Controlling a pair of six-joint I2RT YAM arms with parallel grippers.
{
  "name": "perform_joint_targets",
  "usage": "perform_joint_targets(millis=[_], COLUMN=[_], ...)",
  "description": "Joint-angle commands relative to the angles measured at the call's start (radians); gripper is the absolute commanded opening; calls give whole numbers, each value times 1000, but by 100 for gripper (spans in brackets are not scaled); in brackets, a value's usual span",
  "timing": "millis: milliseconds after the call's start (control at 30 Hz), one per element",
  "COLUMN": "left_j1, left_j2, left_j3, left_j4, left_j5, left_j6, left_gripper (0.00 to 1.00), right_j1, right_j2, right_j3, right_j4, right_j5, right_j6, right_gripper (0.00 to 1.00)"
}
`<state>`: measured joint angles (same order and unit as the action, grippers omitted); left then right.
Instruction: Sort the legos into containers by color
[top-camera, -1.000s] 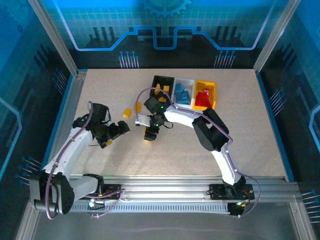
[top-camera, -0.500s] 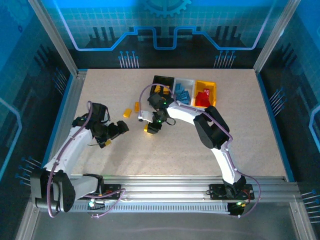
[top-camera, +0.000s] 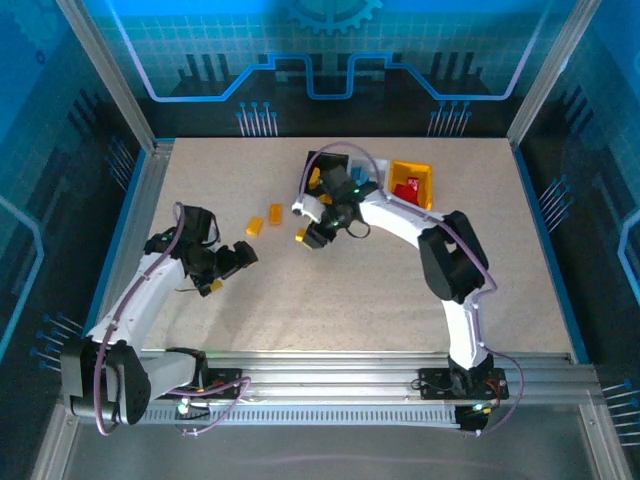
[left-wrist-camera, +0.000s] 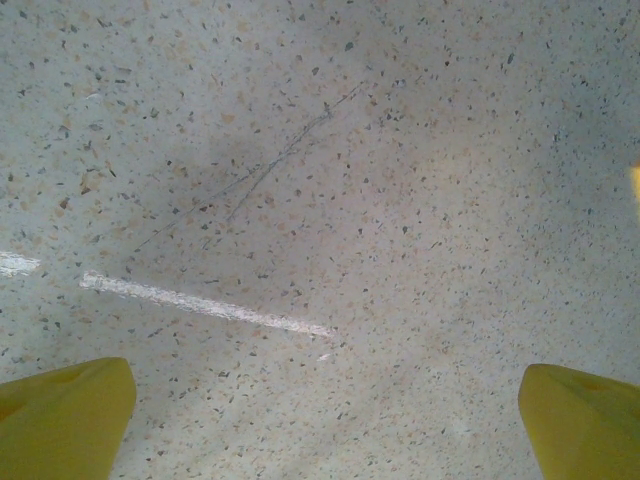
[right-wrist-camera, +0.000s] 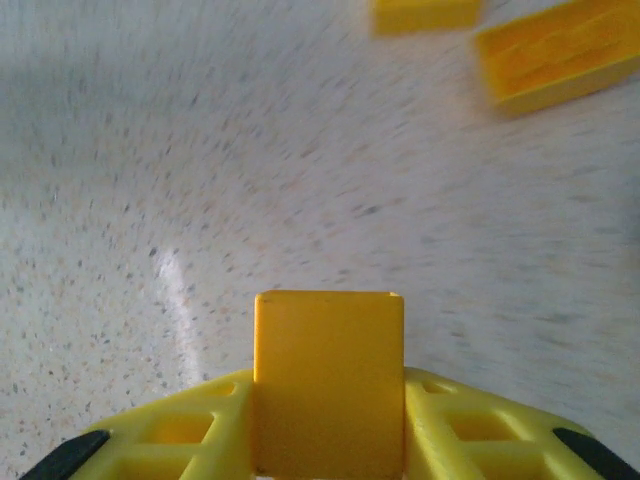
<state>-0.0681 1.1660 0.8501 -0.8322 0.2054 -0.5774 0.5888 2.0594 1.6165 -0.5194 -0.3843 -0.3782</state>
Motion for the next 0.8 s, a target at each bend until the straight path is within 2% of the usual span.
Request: perform_joint_targets(millis=[0,133,333,567,767], left_j1=[8,7,7,6,6], left_j2=[-18,-13,13,28,11], left_j3=[18,25,56,100,95], left_j4=[-15,-17,-21,-55,-77], left_j5=[10,14,22,16,11], left_j6=[-12,-17,-21,-1,7], left_gripper=[99,99,99,99,99], right_j1=[-78,-175,-294,-374,-400], right_j2=[-70,-82,-24,57,89], right_j3=[-10,7,88,129,134], right_j4=[78,139,159,178,197], right_j5=[-73,-65,-2,53,75], right_j6=[134,261,434,545,585], right_gripper=[38,38,38,38,38])
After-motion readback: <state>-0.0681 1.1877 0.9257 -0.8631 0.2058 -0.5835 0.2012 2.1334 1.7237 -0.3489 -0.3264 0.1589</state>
